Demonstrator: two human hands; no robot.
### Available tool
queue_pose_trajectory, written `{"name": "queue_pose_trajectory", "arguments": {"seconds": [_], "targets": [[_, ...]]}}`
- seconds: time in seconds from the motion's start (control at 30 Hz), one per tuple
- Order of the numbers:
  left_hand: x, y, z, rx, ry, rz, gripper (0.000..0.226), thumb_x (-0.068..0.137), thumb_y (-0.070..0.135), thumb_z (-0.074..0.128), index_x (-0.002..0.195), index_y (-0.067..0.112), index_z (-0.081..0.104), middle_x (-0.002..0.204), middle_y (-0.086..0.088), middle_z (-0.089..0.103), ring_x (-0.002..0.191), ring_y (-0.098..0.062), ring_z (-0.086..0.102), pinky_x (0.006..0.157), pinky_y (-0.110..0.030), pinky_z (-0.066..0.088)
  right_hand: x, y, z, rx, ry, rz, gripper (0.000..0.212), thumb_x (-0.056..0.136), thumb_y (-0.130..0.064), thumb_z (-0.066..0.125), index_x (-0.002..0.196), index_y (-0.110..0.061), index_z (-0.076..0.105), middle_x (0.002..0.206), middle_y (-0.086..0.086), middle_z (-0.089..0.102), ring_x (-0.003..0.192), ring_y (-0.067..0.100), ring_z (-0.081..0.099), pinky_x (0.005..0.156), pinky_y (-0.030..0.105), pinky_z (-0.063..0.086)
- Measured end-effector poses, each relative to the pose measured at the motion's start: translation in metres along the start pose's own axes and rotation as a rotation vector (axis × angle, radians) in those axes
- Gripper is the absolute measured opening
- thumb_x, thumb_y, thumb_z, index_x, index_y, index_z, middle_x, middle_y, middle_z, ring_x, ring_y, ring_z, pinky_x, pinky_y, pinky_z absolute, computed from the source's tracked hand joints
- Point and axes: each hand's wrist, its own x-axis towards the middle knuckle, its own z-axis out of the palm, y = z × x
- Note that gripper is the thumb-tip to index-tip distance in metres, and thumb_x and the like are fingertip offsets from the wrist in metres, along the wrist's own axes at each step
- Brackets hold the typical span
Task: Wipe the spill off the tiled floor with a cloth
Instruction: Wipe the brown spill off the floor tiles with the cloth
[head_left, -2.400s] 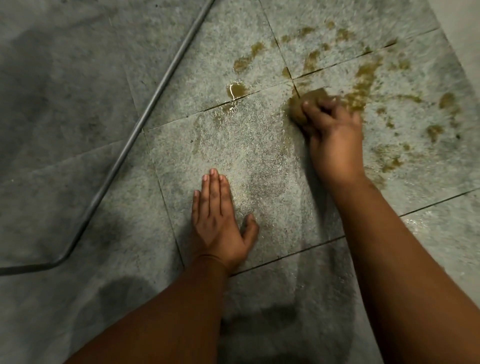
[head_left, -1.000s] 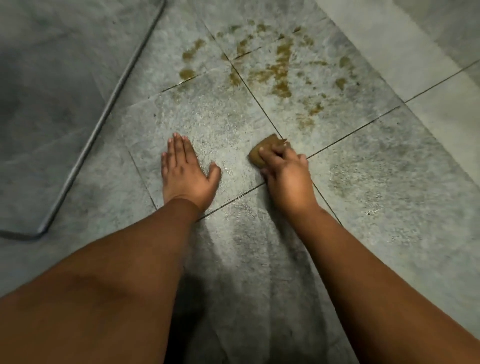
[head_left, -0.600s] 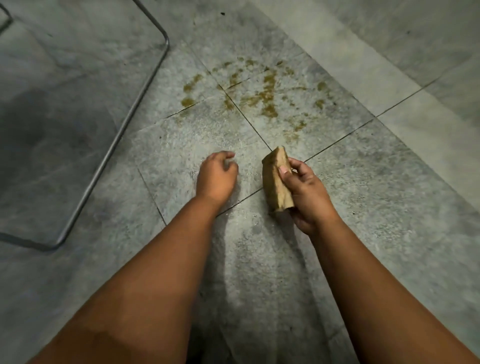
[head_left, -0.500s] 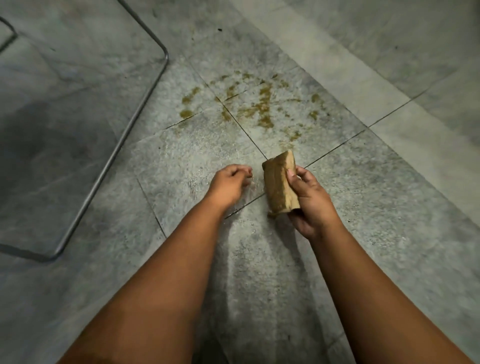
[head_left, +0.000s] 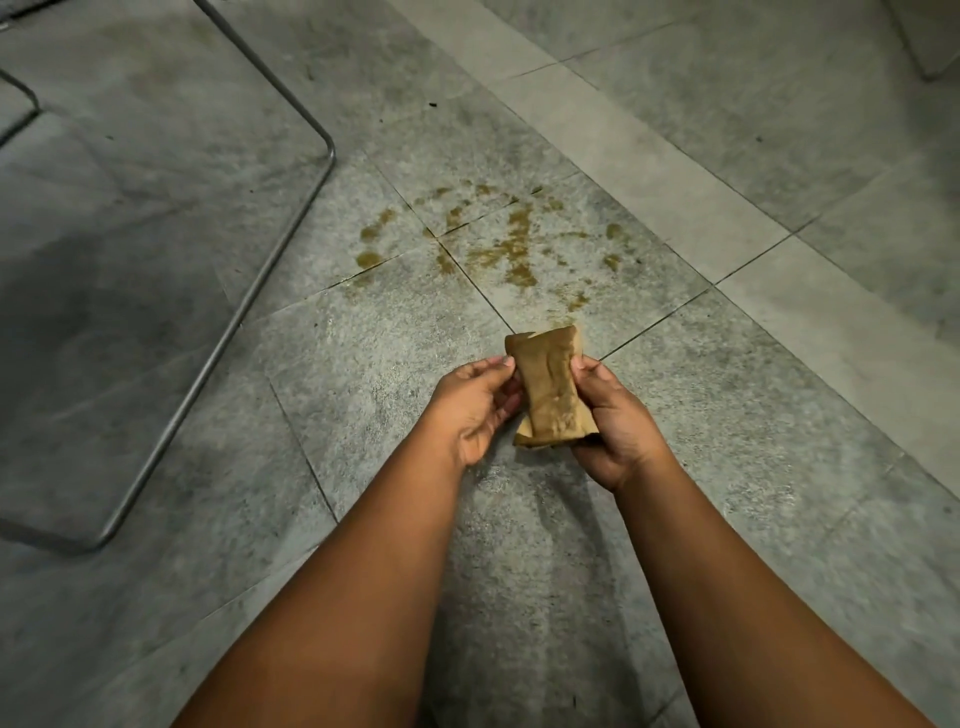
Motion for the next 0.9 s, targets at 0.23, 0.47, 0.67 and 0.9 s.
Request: {"name": "queue_pose_trajectory", "arguments": {"seconds": [0.23, 0.47, 0.67, 0.9], "targets": [[0.001, 0.016, -0.004, 0.387, 0.003, 0.118, 0.005, 0.09, 0.008, 0.065, 0.094, 0.012, 0.065, 0.08, -0.006, 0.069, 0.077, -0.021, 0.065, 0.072, -0.032, 0.057, 0.007, -0.003, -0.008, -0.595, 0.3, -0.077, 0.02, 0.096, -0.011, 0.055, 0.115, -0.011, 0.059, 0.101, 0.007, 0.069, 0.081, 0.015, 0.066, 0.071, 0.031, 0.055], [0.003, 0.015, 0.014, 0.45, 0.013, 0.137, 0.008, 0.093, 0.014, 0.064, 0.098, 0.01, 0.06, 0.086, -0.005, 0.067, 0.074, -0.013, 0.065, 0.062, -0.024, 0.056, 0.004, 0.009, 0.0, -1.147, 0.253, -0.445, 0.031, 0.08, -0.042, 0.071, 0.102, -0.025, 0.058, 0.103, -0.005, 0.063, 0.092, 0.013, 0.059, 0.077, 0.034, 0.052], [0.01, 0.007, 0.012, 0.509, 0.08, 0.154, 0.008, 0.096, 0.017, 0.058, 0.089, 0.018, 0.062, 0.088, 0.0, 0.067, 0.079, -0.012, 0.063, 0.067, -0.024, 0.055, 0.009, 0.009, 0.001, -1.208, 0.346, -0.397, 0.013, 0.084, -0.023, 0.069, 0.094, -0.02, 0.064, 0.085, -0.005, 0.068, 0.079, 0.015, 0.065, 0.067, 0.029, 0.051], [0.013, 0.003, 0.006, 0.803, 0.431, 0.335, 0.032, 0.078, 0.037, 0.078, 0.086, 0.017, 0.053, 0.087, -0.001, 0.063, 0.069, -0.016, 0.06, 0.061, -0.029, 0.05, 0.016, -0.001, -0.007, -0.922, 0.362, -0.266, 0.016, 0.083, -0.008, 0.064, 0.089, -0.023, 0.063, 0.075, 0.0, 0.066, 0.069, 0.021, 0.066, 0.063, 0.036, 0.056]]}}
